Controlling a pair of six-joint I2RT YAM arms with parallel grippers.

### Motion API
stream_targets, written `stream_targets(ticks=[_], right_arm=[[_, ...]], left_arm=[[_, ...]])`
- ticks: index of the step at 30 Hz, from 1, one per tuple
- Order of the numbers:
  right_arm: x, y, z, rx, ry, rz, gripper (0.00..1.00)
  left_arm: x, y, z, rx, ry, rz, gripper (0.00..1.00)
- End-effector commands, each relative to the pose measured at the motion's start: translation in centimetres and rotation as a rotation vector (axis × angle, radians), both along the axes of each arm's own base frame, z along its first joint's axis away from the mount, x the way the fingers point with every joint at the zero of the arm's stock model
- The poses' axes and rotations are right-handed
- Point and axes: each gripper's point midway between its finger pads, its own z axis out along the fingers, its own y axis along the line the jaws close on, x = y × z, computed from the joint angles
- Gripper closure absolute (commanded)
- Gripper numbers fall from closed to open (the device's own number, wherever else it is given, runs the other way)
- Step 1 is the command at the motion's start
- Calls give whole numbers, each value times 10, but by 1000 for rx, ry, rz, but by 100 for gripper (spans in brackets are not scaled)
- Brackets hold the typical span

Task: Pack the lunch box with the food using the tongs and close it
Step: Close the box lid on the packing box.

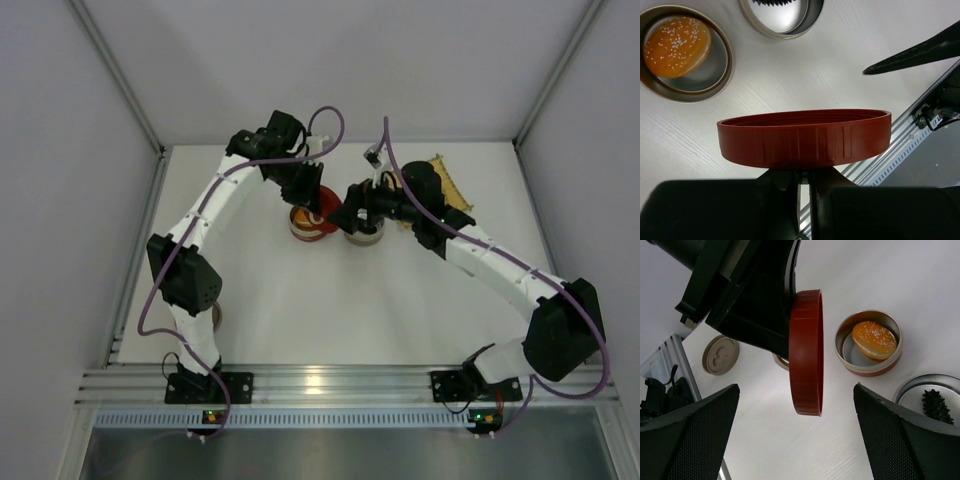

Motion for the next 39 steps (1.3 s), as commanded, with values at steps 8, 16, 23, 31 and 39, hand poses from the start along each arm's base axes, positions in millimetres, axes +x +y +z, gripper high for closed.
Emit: stream_targets(ticks=[8,16,23,31,39], right_arm=[[12,26,21,-4,-86,18,37],[9,35,17,55,22,19,86],[15,34,14,132,140,-16,100],[26,22,10,295,276,-43,100],[34,6,14,393,353,-86,100]], left_arm=[[-7,-16,36,-153,-103,-66,100],[-5,-16,40,-180,-156,-48,100],[2,-14,31,-188,-180,26,100],[0,-17,28,-253,-205,64,98],[0,-22,26,-324,-225,102,96]])
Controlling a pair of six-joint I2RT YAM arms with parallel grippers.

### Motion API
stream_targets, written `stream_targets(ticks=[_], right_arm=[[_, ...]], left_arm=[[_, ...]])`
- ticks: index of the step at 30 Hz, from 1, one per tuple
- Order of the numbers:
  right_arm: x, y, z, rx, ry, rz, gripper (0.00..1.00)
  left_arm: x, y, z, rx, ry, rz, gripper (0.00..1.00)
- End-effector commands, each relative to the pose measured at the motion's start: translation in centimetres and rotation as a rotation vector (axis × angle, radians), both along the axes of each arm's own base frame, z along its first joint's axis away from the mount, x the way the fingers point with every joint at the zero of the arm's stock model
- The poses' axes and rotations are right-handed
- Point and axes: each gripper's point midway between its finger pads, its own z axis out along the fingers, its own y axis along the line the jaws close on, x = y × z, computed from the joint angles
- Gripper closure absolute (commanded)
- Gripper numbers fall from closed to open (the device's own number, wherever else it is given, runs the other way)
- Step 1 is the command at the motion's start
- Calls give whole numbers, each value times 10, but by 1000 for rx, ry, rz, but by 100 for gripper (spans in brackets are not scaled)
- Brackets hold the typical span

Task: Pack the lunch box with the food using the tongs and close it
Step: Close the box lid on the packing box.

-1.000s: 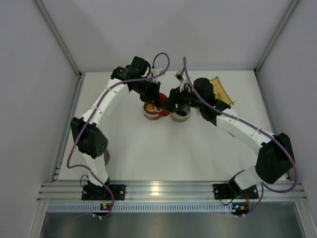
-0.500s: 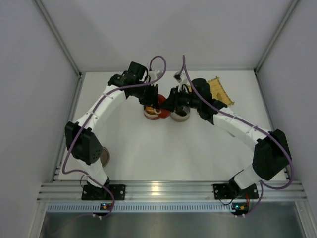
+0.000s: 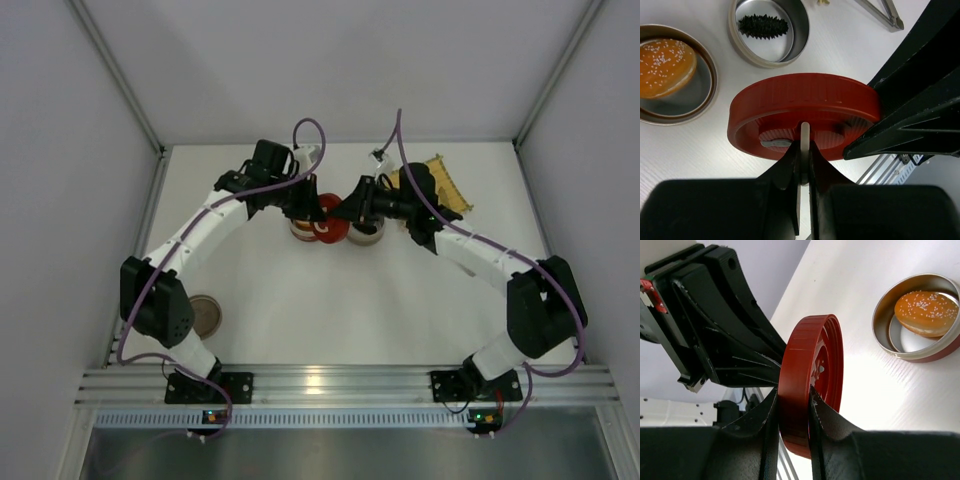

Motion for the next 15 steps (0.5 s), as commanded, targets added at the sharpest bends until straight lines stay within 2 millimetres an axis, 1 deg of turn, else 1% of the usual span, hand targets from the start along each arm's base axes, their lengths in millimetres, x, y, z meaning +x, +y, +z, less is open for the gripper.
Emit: stream_targets(ticks=[1,5,6,7,9,13,15], right_arm=[[24,-11,40,158,-3,-104,100],[23,-14,41,198,42,-120,100],[26,-17,45,216,42,-130,100],[26,-19,42,224,57,-137,100],[31,-25,44,250,63,-155,100],[37,-34,35,288,110,-193,100],[39,-39,34,309,130,-209,100]], left_arm=[[9,-10,39,-116,-124,20,95],[11,-8,36,-121,-125,45,92],[12,-7,37,-121,-135,53,92],[11,-7,34,-118,-130,57,92],[10,-6,33,-119,-131,61,91],[6,-5,30,-123,-128,51,90],[4,-6,30,-129,-132,48,91]])
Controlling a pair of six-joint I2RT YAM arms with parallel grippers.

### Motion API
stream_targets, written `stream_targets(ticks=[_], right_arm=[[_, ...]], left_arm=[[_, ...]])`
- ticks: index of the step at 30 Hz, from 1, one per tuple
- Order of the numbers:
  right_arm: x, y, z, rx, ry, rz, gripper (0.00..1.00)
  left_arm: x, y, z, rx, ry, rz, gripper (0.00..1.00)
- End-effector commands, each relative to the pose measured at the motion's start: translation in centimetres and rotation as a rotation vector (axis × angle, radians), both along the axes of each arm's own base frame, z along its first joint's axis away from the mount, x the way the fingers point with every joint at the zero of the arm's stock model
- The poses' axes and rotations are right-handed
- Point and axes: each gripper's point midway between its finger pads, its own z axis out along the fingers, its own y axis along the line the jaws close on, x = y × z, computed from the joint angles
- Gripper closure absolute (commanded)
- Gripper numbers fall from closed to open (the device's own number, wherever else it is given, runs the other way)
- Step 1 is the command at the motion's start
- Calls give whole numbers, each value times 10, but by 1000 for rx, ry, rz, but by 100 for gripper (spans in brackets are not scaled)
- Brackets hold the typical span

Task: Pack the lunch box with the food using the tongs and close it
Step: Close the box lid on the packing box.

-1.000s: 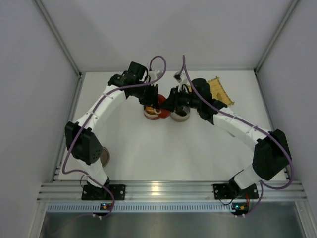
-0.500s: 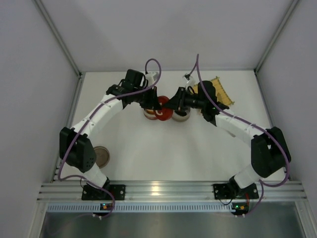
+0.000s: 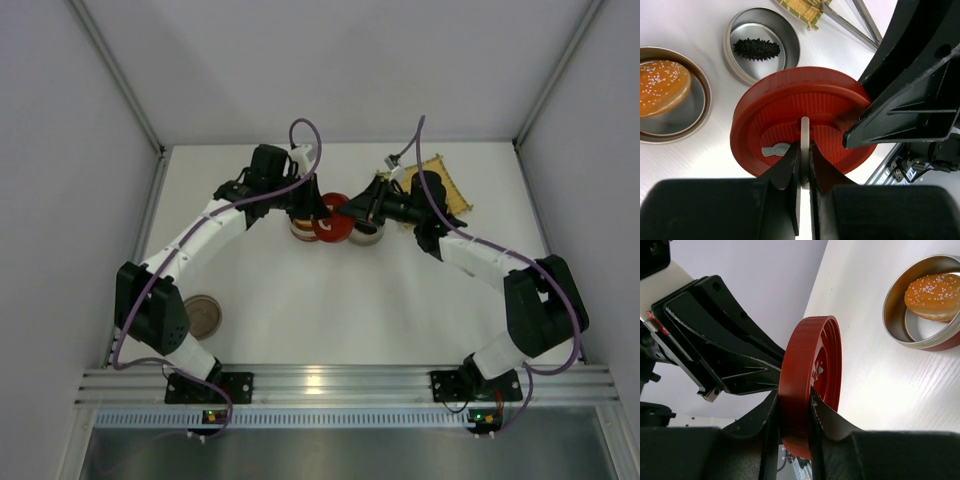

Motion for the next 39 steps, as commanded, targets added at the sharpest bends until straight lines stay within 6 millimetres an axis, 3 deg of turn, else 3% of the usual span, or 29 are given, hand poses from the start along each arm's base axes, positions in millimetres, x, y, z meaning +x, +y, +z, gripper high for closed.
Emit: stream_targets(ticks=[1,8,11,23,29,33,39], right_arm=[[30,-25,32,134,-33,-145,100],[30,-33,32,161,0,-173,100],[32,-34,31,159,5,-181,100],[32,-35,30,138,-9,-179,100],[30,-34,33,132,-28,-167,100],[27,-34,36,131,-41,-158,100],[22,-31,41,139,-59,-139,100]], left_arm=[[-4,4,23,-40,-69,2,90],[-9,5,21,-49,-61,1,87],[-11,7,18,-45,-43,14,80],[-13,8,18,-38,-51,17,78],[-13,4,22,-69,-48,10,62],[-9,6,28,-71,-65,28,45],[-9,1,36,-102,-83,9,46]])
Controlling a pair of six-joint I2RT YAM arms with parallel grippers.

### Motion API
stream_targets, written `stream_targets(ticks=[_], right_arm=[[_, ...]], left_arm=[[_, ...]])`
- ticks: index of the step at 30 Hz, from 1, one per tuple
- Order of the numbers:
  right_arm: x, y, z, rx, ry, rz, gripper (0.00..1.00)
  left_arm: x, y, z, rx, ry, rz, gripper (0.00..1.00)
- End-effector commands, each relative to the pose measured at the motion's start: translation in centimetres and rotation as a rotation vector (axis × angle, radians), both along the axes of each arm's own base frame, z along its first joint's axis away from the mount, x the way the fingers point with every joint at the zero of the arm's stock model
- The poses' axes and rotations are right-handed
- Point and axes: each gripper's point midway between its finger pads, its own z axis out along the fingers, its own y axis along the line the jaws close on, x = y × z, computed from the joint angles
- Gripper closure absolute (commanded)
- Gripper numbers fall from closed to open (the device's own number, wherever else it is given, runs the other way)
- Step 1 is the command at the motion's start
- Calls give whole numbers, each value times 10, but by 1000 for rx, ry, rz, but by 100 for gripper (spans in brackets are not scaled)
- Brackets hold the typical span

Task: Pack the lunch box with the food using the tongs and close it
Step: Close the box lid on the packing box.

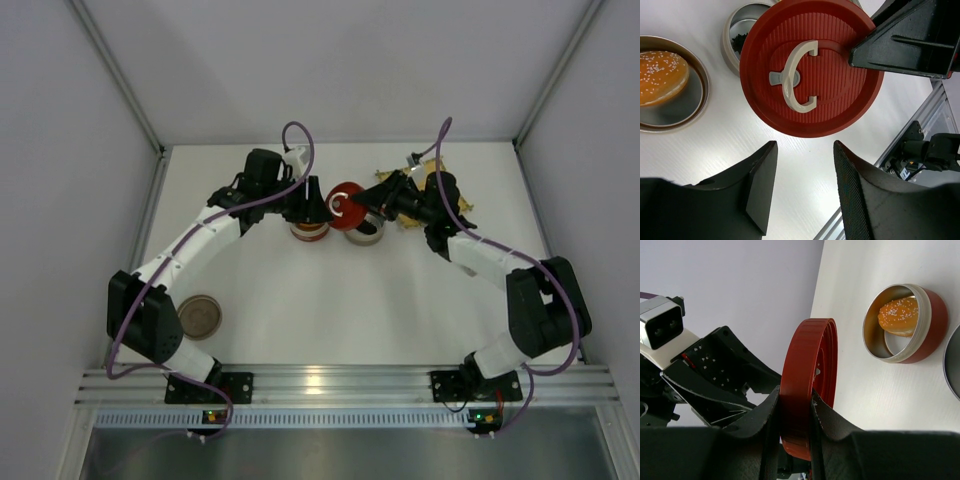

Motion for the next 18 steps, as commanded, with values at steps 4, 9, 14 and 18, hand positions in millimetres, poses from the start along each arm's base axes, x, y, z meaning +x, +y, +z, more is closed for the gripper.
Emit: stream_targets(ticks=[4,9,14,18], right_arm=[[-13,5,45,53,-163,39,100],[-18,8,49,58,-179,61,100],[-22,13,49,53,-187,78,100],[-25,18,47,48,-189,94,100]], left_arm=[[6,-7,31,-76,-73,-20,47],[10,-11,31,-94,-64,-22,47],[13,-13,31,-103,-64,-21,47],[15,-15,36,-116,-76,-21,48]])
